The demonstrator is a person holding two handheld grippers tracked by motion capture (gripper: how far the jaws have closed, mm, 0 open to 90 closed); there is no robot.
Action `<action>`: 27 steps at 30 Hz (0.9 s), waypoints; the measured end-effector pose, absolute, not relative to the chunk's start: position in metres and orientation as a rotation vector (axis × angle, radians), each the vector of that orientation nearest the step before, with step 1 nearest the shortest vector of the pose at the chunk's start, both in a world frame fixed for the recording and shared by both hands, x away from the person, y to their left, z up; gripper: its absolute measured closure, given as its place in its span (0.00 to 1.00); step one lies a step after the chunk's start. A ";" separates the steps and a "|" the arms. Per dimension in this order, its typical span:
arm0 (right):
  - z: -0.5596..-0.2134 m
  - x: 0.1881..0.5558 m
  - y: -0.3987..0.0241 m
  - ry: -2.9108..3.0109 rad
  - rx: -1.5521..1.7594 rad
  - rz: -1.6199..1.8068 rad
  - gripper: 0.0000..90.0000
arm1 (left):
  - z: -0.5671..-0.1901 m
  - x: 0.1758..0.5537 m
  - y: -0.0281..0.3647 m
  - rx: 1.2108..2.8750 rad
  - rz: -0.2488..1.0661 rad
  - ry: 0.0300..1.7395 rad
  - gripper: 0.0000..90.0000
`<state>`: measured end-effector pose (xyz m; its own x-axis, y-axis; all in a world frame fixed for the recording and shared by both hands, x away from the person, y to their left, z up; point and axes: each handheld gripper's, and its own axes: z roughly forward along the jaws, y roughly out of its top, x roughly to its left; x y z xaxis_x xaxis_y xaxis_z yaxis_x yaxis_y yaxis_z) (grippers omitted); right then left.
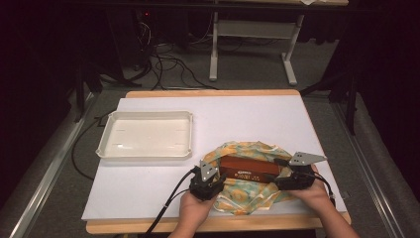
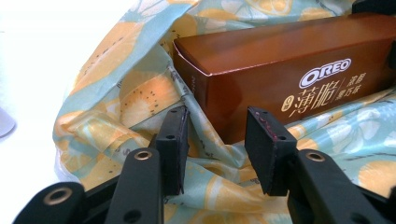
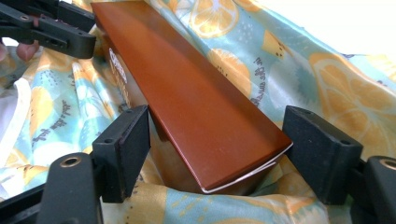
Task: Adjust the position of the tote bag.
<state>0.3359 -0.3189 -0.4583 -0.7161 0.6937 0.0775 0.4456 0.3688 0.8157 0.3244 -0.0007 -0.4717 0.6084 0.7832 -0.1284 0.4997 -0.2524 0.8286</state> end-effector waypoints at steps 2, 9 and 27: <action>-0.460 0.335 -0.319 2.361 1.005 1.278 0.29 | -0.472 0.324 -0.001 1.920 0.387 1.022 0.66; -0.465 0.330 -0.320 2.388 1.007 1.285 0.37 | -0.472 0.326 0.001 1.919 0.385 1.030 0.66; -0.450 0.303 -0.312 2.355 0.891 1.307 0.47 | -0.471 0.329 0.003 1.918 0.369 1.037 0.65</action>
